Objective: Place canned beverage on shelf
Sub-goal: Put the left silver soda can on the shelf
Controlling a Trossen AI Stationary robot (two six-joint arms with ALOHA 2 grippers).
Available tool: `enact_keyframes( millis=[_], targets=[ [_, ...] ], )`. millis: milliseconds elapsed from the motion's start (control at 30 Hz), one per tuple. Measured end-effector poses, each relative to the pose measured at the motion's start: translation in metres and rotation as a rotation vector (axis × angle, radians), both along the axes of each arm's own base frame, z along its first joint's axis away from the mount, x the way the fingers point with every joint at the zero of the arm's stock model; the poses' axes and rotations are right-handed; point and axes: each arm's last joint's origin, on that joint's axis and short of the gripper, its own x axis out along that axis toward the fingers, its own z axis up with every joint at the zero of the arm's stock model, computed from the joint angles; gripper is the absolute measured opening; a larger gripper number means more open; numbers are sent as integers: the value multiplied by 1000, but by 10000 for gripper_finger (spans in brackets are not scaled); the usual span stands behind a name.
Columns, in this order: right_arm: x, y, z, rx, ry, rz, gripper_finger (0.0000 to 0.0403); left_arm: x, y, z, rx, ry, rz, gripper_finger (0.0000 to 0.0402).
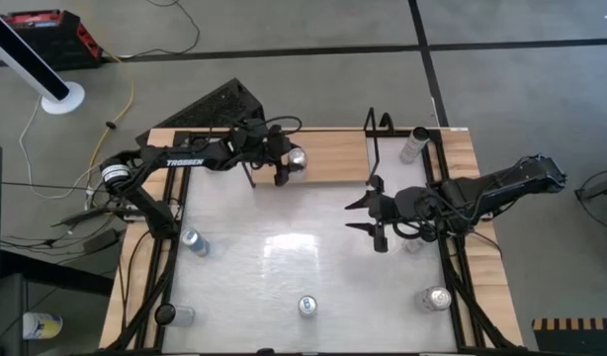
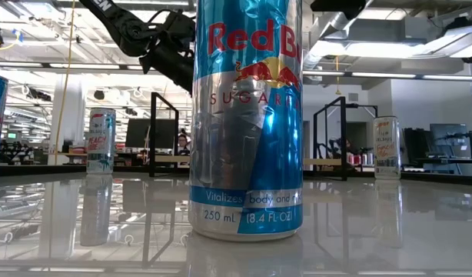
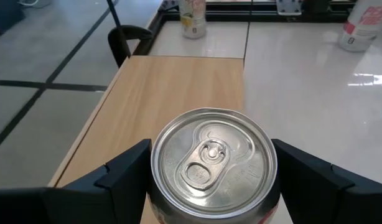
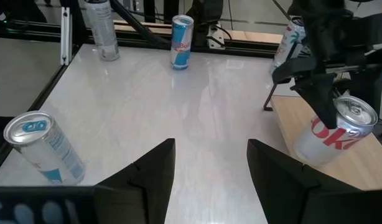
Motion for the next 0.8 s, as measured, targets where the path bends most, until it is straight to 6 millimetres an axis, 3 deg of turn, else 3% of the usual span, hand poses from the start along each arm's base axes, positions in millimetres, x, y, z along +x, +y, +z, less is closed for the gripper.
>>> enact_keyframes(
  millis=[133,333,500,633,800],
  targets=[
    [0,0,0,0,2,0,224,-1,1,-1,-7,11,9,273],
    [0,0,-1,0,7,-1,224,-1,1,0,-22,-7,21,358],
    [1,-5,-1,6,5,-23,224,-2,1,4,-28,-15,33,379],
    [12,-17,-6,4,12,-83,223,-9,-3,26,-1,-66,37,381],
    [43,-46,-27,5,44,-166,213,-32,-18,81,37,-228,48,383]
  ],
)
